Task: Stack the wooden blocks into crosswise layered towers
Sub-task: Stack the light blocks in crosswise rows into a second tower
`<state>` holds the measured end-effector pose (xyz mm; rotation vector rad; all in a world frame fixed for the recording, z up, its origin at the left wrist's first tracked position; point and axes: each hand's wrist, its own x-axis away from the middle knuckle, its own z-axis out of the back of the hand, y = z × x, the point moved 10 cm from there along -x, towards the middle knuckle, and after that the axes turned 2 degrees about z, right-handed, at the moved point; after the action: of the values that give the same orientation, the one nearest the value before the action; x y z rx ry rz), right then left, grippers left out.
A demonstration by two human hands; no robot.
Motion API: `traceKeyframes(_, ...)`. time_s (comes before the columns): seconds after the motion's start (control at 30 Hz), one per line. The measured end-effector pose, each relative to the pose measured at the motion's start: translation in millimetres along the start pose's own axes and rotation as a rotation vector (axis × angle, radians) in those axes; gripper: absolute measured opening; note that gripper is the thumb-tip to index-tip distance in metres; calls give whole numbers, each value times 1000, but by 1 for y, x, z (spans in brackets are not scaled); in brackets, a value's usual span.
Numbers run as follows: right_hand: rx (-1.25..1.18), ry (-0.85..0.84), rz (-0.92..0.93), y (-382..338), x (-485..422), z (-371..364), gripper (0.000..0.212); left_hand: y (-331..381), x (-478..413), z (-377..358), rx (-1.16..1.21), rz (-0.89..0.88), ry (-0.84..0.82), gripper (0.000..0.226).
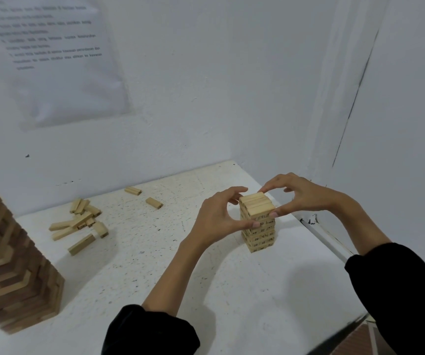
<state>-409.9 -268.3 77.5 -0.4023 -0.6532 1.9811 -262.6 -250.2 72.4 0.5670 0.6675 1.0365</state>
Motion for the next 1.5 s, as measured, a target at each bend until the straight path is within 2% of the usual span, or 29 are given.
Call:
traceKeyframes(0.23,-12,-5,-31,0,5,0,59,5,3,1,1,-16,-7,77)
traceKeyframes(0.37,-44,62,-27,-8,11,16,59,6,7,11,17,-13,-12,76)
traceKeyframes(0.57,-73,109,65,-57,0,23,45,6,18,58,3,-26,61,61)
traceKeyframes(0.73,23,223,102,-103,-30,2,46,-23,33,107,-18,19,178,35)
traceKeyframes(0.87,80,258,94,-127,-65,-47,45,-76,54,135,-74,131,295,25)
traceKeyframes(1.0,58,213,54,-128,-105,-116,50,-139,80,154,-160,318,429,25)
traceKeyframes(1.17,77,269,-55,-104,-138,-171,65,-202,111,163,-348,558,618,44)
traceKeyframes(1.3,156,323,-47,-99,-170,-182,71,-225,108,166,-543,607,669,54)
traceKeyframes(1.4,146,371,56,-109,-204,-180,59,-236,104,167,-576,631,678,53)
traceKeyframes(1.5,-31,472,137,-117,-235,-172,36,-239,106,165,-542,639,685,52)
